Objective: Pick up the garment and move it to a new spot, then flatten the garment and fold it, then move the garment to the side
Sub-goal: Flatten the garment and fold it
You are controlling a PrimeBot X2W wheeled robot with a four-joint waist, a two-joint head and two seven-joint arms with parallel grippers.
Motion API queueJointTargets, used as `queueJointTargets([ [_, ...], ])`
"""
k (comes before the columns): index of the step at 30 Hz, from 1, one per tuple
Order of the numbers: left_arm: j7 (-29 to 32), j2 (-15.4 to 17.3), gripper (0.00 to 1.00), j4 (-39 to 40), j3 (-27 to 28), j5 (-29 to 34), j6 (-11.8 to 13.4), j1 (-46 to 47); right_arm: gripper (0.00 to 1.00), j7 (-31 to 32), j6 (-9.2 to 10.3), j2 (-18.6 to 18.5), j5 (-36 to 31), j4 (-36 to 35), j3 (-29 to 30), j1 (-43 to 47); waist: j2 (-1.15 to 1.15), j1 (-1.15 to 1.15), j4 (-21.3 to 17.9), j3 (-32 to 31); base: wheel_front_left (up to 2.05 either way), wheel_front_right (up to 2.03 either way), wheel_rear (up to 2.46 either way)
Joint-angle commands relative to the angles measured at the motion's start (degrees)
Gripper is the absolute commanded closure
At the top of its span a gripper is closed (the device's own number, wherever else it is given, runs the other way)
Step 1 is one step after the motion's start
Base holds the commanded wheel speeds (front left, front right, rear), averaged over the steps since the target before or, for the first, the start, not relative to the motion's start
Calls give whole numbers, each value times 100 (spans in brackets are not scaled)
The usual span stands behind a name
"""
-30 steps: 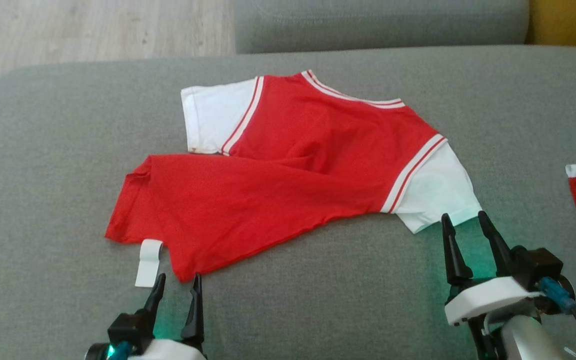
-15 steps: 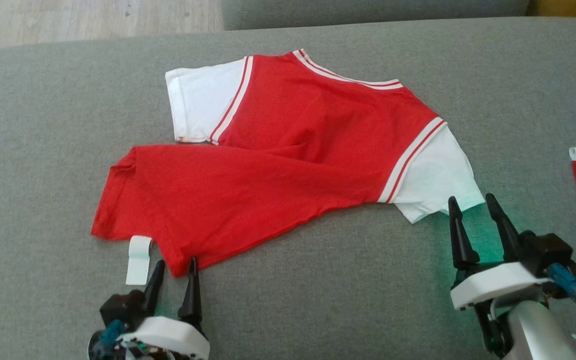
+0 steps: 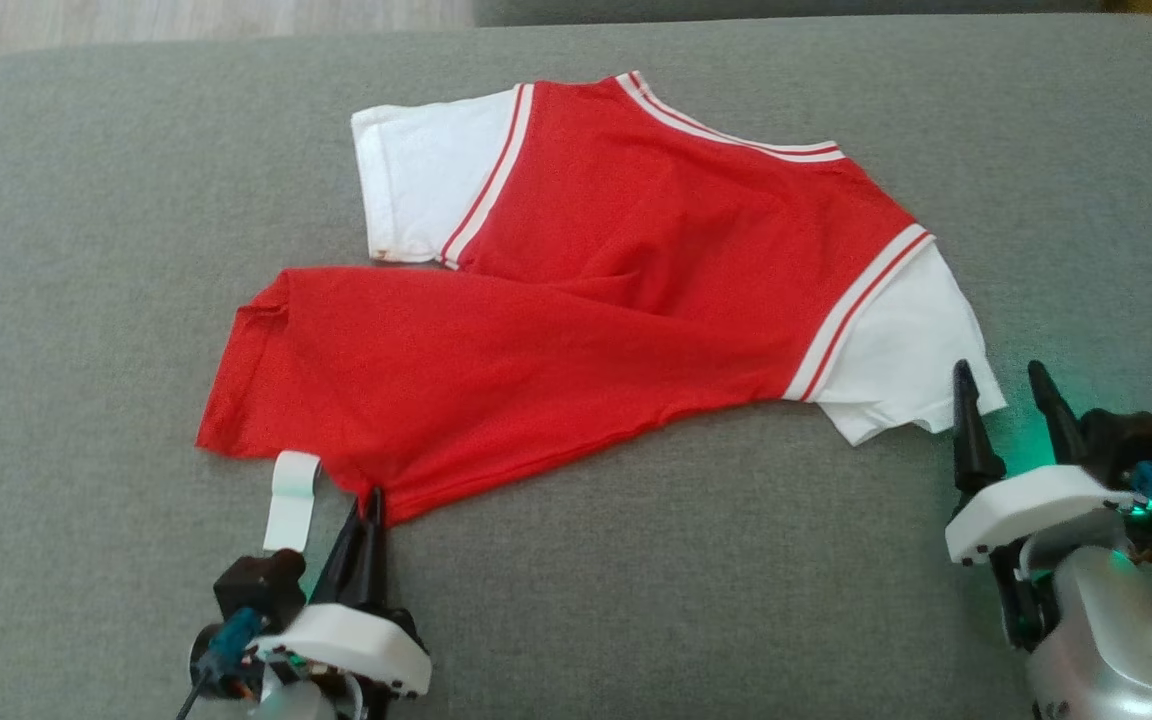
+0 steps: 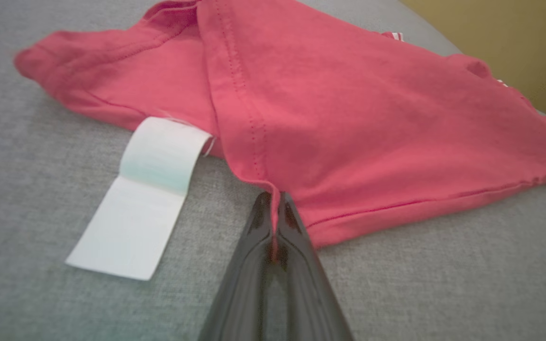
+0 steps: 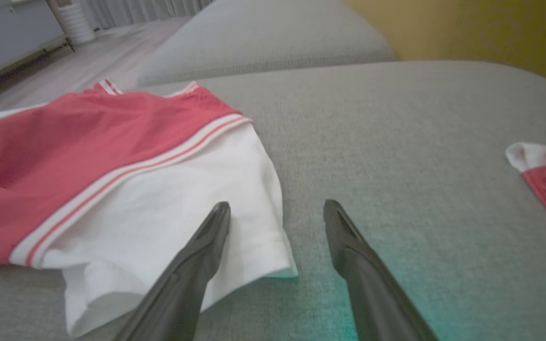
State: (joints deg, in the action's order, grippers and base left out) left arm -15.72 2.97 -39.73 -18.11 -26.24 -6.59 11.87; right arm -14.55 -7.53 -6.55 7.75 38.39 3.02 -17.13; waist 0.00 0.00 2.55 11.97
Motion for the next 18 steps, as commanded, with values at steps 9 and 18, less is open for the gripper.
queueJointTargets([
  [9,72,-9,100,114,45,123,-39,-42,100,214,4,-74,-293,1093,28,-330,0,0,189,60,0,0,0],
  [18,72,-9,100,1168,602,442,-20,-57,100,-36,4,-65,222,652,-29,-376,0,0,100,-329,0,0,0],
])
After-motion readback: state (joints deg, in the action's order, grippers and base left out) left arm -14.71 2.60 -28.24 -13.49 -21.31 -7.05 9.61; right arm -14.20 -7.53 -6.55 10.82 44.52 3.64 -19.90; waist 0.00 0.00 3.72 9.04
